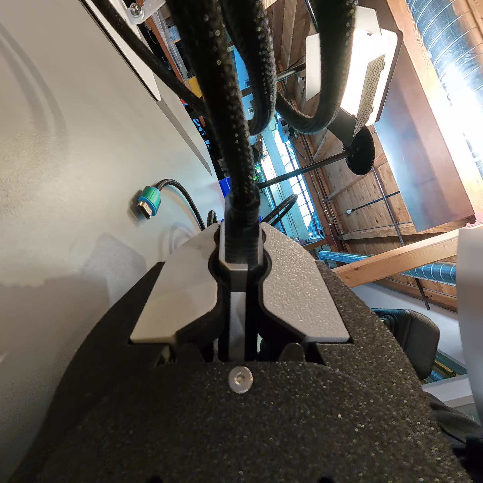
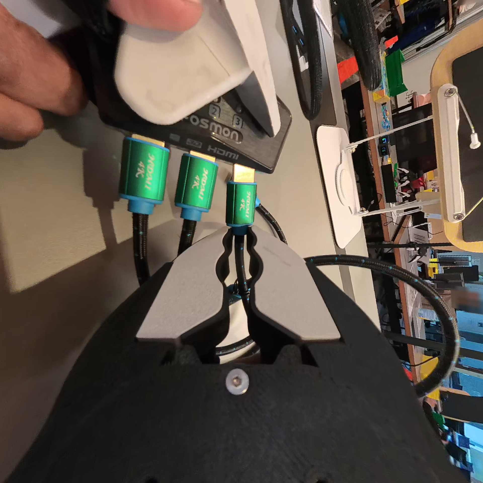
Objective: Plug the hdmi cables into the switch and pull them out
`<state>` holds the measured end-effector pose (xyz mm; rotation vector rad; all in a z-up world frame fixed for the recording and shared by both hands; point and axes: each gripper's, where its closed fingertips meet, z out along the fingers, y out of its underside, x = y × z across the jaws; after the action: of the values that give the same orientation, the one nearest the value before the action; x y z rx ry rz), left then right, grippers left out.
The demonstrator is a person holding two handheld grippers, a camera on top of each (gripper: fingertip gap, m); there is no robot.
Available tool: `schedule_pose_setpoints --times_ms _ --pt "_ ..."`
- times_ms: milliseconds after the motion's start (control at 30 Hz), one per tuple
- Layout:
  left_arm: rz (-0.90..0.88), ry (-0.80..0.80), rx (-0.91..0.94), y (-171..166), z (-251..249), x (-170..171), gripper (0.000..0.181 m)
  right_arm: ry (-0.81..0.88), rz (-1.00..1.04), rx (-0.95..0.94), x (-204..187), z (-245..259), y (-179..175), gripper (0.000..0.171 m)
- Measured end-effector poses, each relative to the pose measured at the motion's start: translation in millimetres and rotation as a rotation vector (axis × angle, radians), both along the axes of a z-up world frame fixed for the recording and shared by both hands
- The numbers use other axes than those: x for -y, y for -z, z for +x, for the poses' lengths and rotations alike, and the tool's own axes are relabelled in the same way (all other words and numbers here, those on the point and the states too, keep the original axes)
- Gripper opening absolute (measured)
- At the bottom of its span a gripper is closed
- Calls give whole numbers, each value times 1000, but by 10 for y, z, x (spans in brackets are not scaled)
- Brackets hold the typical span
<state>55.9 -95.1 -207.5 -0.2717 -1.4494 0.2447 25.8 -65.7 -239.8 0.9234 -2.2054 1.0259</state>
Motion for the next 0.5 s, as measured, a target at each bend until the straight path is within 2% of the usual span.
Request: schedule_pose_setpoints --times_ms 200,400,500 --pt "-28 -11 18 4 -5 -5 24 -21 31 127 -19 43 14 10" --pt "-102 -10 27 -33 2 -38 24 -52 11 131 -22 60 -4 10" --pt "-118 13 26 -44 1 -54 24 -24 3 220 -33 65 -5 11"
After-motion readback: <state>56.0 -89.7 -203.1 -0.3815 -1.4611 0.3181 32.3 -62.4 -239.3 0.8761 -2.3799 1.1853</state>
